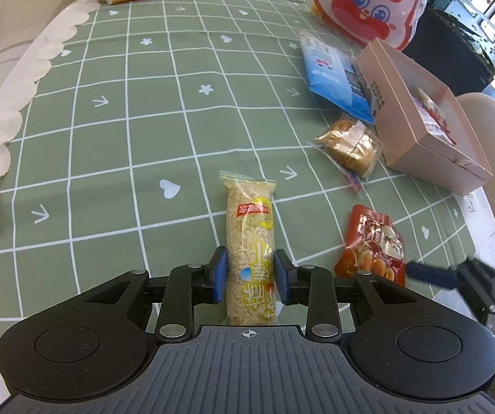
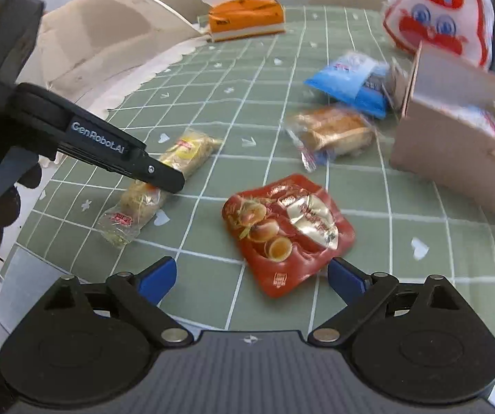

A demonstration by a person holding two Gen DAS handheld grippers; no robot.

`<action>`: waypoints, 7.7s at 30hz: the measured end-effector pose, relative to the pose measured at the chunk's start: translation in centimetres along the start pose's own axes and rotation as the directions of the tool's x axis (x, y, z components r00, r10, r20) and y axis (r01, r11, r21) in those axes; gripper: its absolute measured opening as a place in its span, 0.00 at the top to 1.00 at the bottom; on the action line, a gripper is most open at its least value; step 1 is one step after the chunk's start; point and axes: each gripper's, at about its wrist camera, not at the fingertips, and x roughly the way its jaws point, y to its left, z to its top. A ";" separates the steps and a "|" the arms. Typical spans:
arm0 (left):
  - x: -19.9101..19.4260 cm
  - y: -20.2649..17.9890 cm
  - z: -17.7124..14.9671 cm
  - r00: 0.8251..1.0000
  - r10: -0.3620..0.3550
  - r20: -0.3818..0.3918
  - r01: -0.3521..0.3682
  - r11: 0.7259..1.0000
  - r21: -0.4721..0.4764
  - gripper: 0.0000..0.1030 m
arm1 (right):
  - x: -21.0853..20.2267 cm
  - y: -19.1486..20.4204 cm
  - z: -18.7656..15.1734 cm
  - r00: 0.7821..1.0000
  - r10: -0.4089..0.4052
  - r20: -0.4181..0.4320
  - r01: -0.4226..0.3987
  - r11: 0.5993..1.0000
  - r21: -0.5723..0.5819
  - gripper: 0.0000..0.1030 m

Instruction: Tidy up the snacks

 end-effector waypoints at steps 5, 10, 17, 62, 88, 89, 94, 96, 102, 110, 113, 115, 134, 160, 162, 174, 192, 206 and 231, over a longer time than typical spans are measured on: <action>-0.1 -0.1 -0.1 1.000 0.006 -0.001 -0.006 1.000 0.003 0.68 | -0.1 -0.7 0.9 0.986 -0.140 0.093 0.149 0.983 -0.107 0.07; -0.1 -0.1 -0.2 1.000 0.006 -0.010 -0.006 1.000 0.001 0.67 | 1.8 -2.9 2.3 0.994 -0.091 0.064 0.094 0.994 -0.048 0.07; -0.3 -0.1 -0.5 1.000 0.002 -0.012 -0.002 1.000 0.010 0.67 | 2.3 -1.0 2.2 0.999 -0.046 0.019 0.047 0.996 -0.077 0.29; -10.0 -18.0 8.9 0.864 -0.402 0.303 0.311 0.900 0.307 0.68 | -21.6 -14.0 10.1 0.806 -0.392 0.444 0.355 0.920 0.167 0.33; 4.7 -18.5 12.2 0.924 -0.277 0.263 0.264 0.961 0.085 0.69 | -0.7 -26.6 16.4 0.973 -0.224 0.051 0.204 0.946 0.250 0.33; 3.9 -17.9 11.8 0.931 -0.235 0.281 0.222 0.972 0.077 0.69 | 0.6 -26.3 16.6 0.976 -0.216 0.028 0.204 0.949 0.240 0.33; 2.9 -12.5 10.0 0.961 -0.063 0.270 0.068 0.998 -0.009 0.69 | 5.7 -25.2 16.9 0.976 -0.206 -0.067 0.215 0.957 0.194 0.33; 2.4 -10.2 9.1 0.965 -0.040 0.260 0.060 0.996 -0.070 0.69 | 7.0 -24.9 16.8 0.971 -0.216 -0.102 0.232 0.955 0.185 0.31; 2.2 -6.2 8.1 0.975 -0.037 0.220 0.067 0.989 -0.130 0.69 | 7.6 -23.0 17.3 0.945 -0.295 -0.138 0.312 0.942 0.122 0.28; 0.9 -2.1 6.7 0.978 -0.071 0.196 0.106 0.980 -0.171 0.69 | 1.8 -17.8 20.7 0.965 -0.260 0.017 0.257 0.960 0.114 0.22; 0.4 -0.7 5.9 0.981 -0.083 0.175 0.114 0.978 -0.174 0.69 | 2.5 -15.4 23.1 0.983 -0.183 0.021 0.178 0.971 0.161 0.20; -0.1 0.1 5.4 0.982 -0.091 0.164 0.119 0.979 -0.168 0.69 | 4.7 -13.6 24.7 0.984 -0.175 -0.010 0.174 0.969 0.174 0.20; -2.6 8.9 3.7 0.985 -0.114 0.128 0.141 0.964 -0.225 0.69 | 19.0 -6.9 26.4 0.880 -0.412 -0.234 0.422 0.907 -0.011 0.76; -0.5 0.3 4.5 0.983 -0.175 0.059 0.181 0.978 -0.108 0.69 | 2.1 -4.0 7.8 0.990 -0.138 0.002 0.136 0.978 0.162 0.32; -0.8 0.3 4.8 0.984 -0.165 0.071 0.173 0.978 -0.113 0.69 | 1.7 -3.0 7.7 0.999 -0.038 0.016 0.035 0.993 0.116 0.32; -2.0 2.1 5.2 0.991 -0.095 0.096 0.108 0.985 -0.137 0.69 | 2.1 -6.7 7.9 0.993 -0.056 0.100 0.020 0.943 0.333 0.31; -1.7 4.1 4.6 0.995 -0.064 0.076 0.071 0.992 -0.101 0.69 | 6.0 -5.0 8.7 0.975 -0.203 0.086 0.149 0.894 0.422 0.31; -0.2 2.2 4.7 0.995 -0.082 0.049 0.084 0.996 -0.034 0.69 | 3.4 -2.6 4.8 0.958 -0.287 0.008 0.276 0.929 0.245 0.41; 2.6 6.0 6.7 0.977 -0.204 0.064 0.207 0.977 -0.055 0.69 | 6.6 2.0 9.0 0.990 -0.139 0.034 0.134 0.983 0.122 0.64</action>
